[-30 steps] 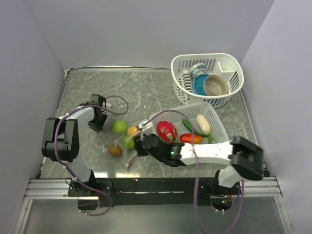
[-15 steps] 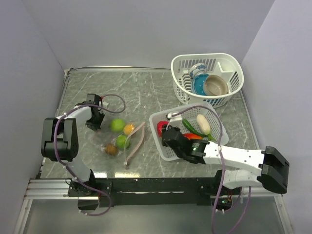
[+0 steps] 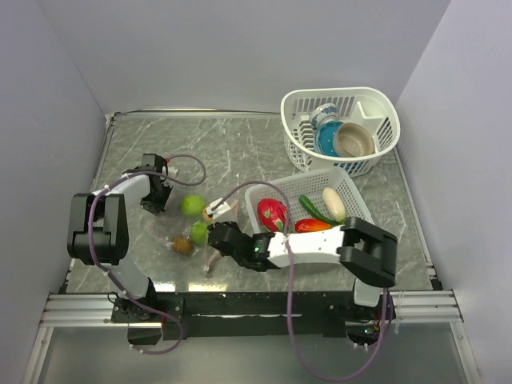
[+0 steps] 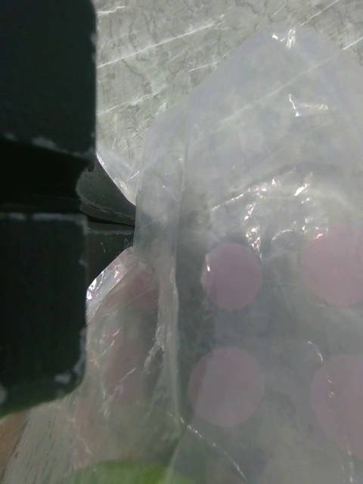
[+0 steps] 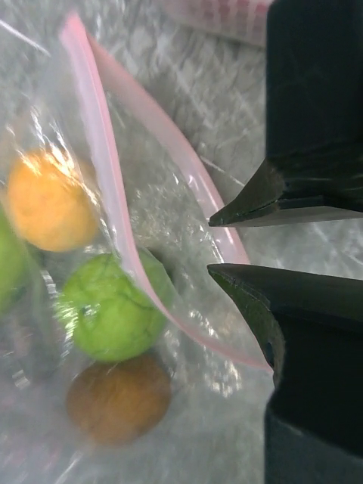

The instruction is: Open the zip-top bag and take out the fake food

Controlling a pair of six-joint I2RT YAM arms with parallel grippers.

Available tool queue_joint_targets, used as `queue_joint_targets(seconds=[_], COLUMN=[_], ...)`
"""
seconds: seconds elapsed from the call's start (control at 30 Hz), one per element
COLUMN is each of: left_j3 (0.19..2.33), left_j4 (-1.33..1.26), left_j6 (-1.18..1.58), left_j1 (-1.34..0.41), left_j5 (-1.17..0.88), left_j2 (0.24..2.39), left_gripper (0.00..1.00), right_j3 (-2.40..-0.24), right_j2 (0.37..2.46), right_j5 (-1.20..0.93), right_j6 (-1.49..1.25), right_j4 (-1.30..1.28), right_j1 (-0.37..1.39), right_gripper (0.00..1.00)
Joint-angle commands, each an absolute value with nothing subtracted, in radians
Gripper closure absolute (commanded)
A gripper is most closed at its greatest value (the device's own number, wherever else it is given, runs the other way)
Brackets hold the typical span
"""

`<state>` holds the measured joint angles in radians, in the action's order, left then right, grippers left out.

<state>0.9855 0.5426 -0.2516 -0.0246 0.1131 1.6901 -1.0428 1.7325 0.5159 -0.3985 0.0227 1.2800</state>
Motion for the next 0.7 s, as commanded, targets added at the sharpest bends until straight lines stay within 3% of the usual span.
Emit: queue_joint_targets(seconds=[0.0,0.13,0.3,0.4,0.67], left_j3=[0.960,0.974,0.986,0.986,0.971], left_j4=[0.555,0.560,0.571,0.574,0.574], left_j6=[-0.264,-0.261,-0.256,-0.255,-0.255], left_j1=[-0.021,-0.020,-0.021,-0.021,-0.028], left_j5=[0.075,0.071,0.058,0.058,0.055], left_j2=[1.709,1.720,1.727,1.729,1.721], left_gripper=[0.99,0.99,0.99,0.99,0.99], right_j3=[-1.080,-1.107,-1.147,-1.180,-1.276], right_j2=[1.802,1.868,1.927,1.951,2.009], right_j5=[0.500,0.471,0.448,0.434,0.450], right_j6=[-0.357,-0.341,-0.319,-0.307,-0.268], right_j4=[0.089,0.120,0.166,0.199,0.215], right_j1=[1.276,1.275,1.273,1.273,1.267], right_gripper=[0.66,0.54,0.22,0.16,0.13])
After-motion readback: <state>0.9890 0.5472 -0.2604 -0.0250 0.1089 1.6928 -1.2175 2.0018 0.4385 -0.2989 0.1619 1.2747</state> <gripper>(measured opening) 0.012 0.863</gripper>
